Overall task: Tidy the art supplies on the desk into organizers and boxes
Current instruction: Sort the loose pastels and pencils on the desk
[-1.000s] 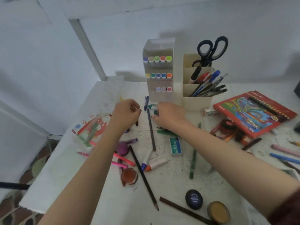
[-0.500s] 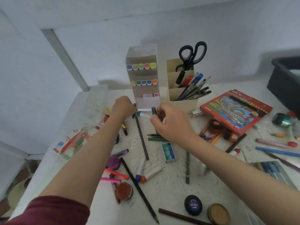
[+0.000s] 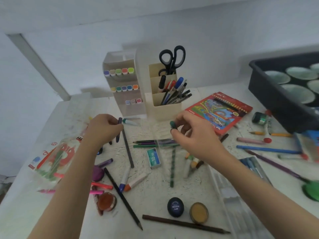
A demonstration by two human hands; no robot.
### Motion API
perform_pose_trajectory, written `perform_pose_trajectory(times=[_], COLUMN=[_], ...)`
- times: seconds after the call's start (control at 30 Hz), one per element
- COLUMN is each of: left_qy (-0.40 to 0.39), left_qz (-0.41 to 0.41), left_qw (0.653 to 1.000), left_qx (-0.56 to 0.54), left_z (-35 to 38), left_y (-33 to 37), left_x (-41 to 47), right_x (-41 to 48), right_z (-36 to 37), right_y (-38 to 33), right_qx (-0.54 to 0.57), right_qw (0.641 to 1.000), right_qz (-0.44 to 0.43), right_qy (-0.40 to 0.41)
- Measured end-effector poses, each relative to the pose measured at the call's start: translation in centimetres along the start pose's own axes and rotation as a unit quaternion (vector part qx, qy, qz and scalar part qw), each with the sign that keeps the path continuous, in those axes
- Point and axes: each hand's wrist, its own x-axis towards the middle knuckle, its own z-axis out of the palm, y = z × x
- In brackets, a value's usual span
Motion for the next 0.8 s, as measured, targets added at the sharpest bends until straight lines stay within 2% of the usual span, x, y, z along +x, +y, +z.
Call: perform_pose_trajectory(times=[0.1,0.27,0.37,0.53,0.63,0.8], left_qy=[-0.014,-0.1,-0.131,-0.136,-0.134,-0.115], left_qz=[0.054,0.203,0.269,0.316,0.333,0.362], left_qw=[0.995,0.954,0.935,0.925,0.922,0.919], left_qx=[-0.082,-0.196,-0.192,-0.16,-0.142,-0.104], left_z=[-0.6,0.2,2.9,7.3,8.7,9.6], left_y=[2.9,8.1,10.2,11.3,11.8,12.2], left_x=[-4.4,-10.7,-13.1,-14.7,-15.3,-16.1], right_x=[-1.2,-3.9,-5.8,-8.9,-10.7,-12.6], right_z=[-2.3,-5.7,-7.6,-9.5,-10.0,-10.2], right_y=[0.4,1.7,2.8,4.5,4.9,5.3], right_qx=[-0.052,-0.016,-0.005,-0.035,-0.091,-0.227], right_qw=[0.998,1.0,0.999,0.998,0.995,0.967], right_qz=[-0.015,0.026,0.045,0.047,0.004,-0.115], right_qy=[-0.017,-0.009,0.002,0.029,0.043,-0.019])
